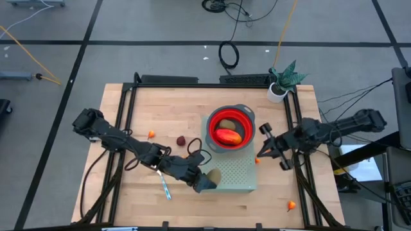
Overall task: Pick & Place Fruit
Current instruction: Put the kiwi into the red strainer bowl on the shelf
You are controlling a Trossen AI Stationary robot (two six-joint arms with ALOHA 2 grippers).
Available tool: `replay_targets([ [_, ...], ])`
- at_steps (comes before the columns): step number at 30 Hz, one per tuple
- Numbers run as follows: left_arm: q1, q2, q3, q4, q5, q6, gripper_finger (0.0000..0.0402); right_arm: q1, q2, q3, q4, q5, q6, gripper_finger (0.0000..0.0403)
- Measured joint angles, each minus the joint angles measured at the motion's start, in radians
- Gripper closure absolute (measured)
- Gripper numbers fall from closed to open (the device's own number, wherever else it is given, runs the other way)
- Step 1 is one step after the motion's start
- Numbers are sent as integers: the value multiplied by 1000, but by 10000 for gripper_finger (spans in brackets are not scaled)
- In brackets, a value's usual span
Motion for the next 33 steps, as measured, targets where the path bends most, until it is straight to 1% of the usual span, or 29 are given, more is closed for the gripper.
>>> replay_targets([
  [3, -2, 0, 0, 0, 8, 18, 225, 40, 98, 90, -56, 22, -70, 403],
  [7, -2, 0, 0, -1, 18, 66, 225, 90, 214, 202, -157, 126, -139, 403],
  [11, -2, 0, 0, -1, 18, 116, 225, 135, 305, 302, -219, 222, -186, 401],
  [15, -2, 0, 0, -3, 28, 160, 225, 175, 383, 386, -276, 295, -243, 386],
  [18, -2, 0, 0, -3, 44, 182, 225, 201, 435, 440, -302, 346, -276, 365],
  [22, -2, 0, 0, -3, 78, 185, 225, 223, 513, 500, -314, 345, -297, 327],
  [25, -2, 0, 0, -3, 82, 194, 224, 230, 559, 538, -311, 343, -297, 294],
  [33, 1, -9, 0, 0, 98, 195, 224, 229, 595, 570, -323, 343, -323, 210],
])
